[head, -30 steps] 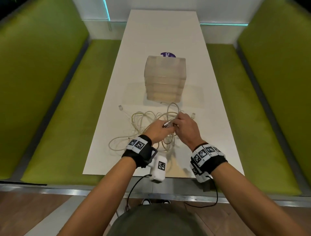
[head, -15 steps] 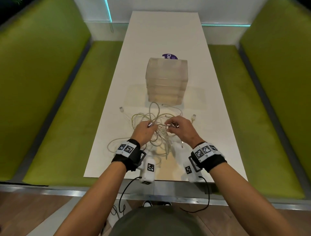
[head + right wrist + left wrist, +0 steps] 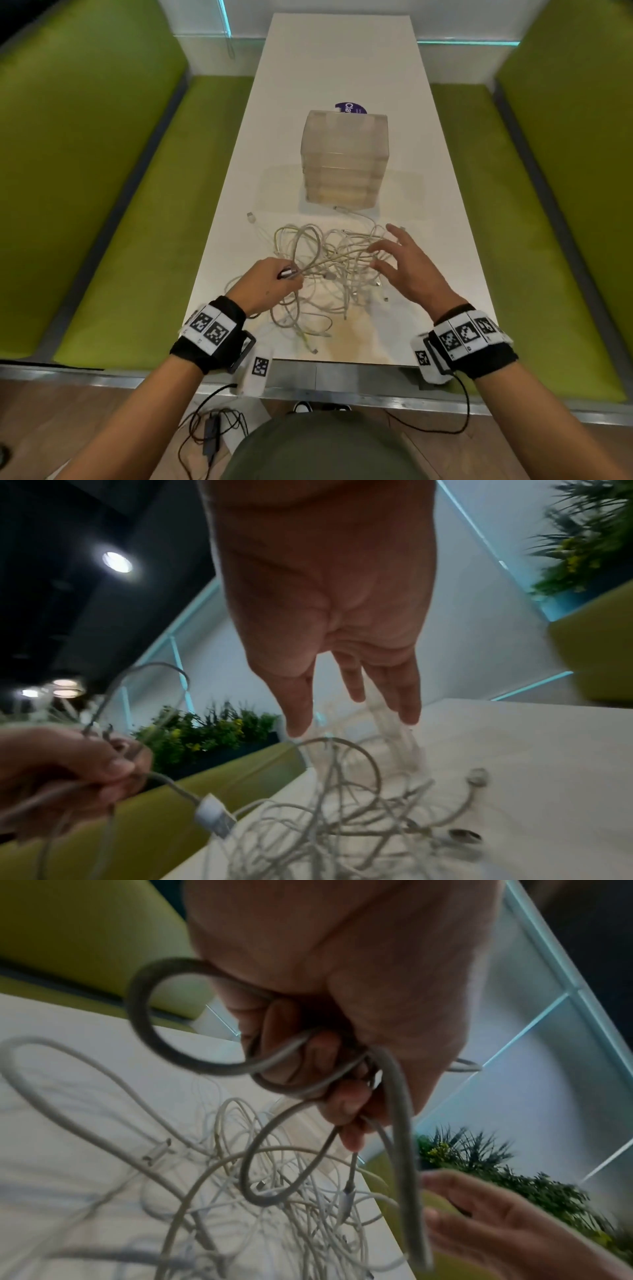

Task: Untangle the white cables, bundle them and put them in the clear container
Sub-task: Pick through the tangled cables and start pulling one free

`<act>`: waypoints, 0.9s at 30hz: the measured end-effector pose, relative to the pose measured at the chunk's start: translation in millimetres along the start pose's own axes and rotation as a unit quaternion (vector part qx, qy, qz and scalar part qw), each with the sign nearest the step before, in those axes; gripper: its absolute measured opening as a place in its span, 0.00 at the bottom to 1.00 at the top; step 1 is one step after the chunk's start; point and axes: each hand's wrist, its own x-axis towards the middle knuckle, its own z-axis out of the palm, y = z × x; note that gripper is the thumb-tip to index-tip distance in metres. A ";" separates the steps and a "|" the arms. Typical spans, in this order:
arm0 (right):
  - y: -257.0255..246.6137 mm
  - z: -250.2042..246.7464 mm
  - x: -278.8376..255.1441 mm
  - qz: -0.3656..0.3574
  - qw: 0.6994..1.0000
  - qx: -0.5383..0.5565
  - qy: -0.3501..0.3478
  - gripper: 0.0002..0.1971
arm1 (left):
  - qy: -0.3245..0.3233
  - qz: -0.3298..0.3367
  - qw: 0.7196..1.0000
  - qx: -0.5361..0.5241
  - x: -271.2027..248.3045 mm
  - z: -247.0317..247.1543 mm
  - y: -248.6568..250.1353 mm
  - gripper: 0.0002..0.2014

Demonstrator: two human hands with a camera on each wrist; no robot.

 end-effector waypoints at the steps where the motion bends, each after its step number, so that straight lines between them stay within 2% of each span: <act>1: -5.2 0.1 -6.4 -0.022 1.000 -0.003 0.008 0.13 | -0.012 -0.007 1.000 0.006 -5.2 0.8 -1.8 0.08; 3: -19.4 -0.3 -18.3 -0.092 0.995 0.030 -0.007 0.22 | -0.042 -0.015 0.999 0.029 -12.9 3.5 -1.1 0.06; 5: -37.4 2.8 -29.0 -0.150 0.981 0.092 -0.077 0.33 | -0.087 -0.008 0.993 0.073 -16.8 7.2 3.1 0.06; 7: -53.0 9.9 -36.7 -0.167 0.964 0.148 -0.147 0.38 | -0.137 0.002 0.983 0.125 -19.9 11.7 8.8 0.07; 8: -57.8 14.8 -39.1 -0.169 0.961 0.152 -0.159 0.35 | -0.154 0.006 0.977 0.144 -21.7 14.3 10.3 0.08; 10: -60.6 23.5 -39.3 -0.161 0.968 0.121 -0.147 0.24 | -0.169 0.009 0.974 0.153 -25.2 16.3 11.4 0.09; 14: -53.2 35.6 -45.6 -0.097 0.971 0.144 -0.162 0.07 | -0.143 0.016 0.984 0.100 -34.2 17.5 8.4 0.03; 15: -52.3 38.6 -48.8 -0.090 0.967 0.158 -0.177 0.04 | -0.134 0.019 0.987 0.085 -36.5 19.0 7.4 0.02; 18: -53.0 45.6 -59.3 -0.047 0.946 0.208 -0.245 0.05 | -0.138 0.025 0.990 -0.022 -44.5 21.7 6.6 0.11; 22: -53.8 44.9 -69.9 0.036 0.904 0.311 -0.291 0.06 | -0.097 0.056 0.972 -0.205 -52.9 8.1 -1.0 0.23; 24: -50.9 46.5 -74.0 0.031 0.909 0.289 -0.298 0.06 | -0.063 0.064 0.952 -0.292 -53.8 4.6 -6.9 0.20; 26: -45.8 50.3 -76.2 -0.019 0.937 0.183 -0.296 0.03 | -0.044 0.053 0.925 -0.374 -52.6 5.1 -11.2 0.17; 27: -43.4 53.0 -76.5 -0.055 0.947 0.110 -0.296 0.05 | -0.033 0.048 0.916 -0.397 -52.2 5.7 -12.5 0.16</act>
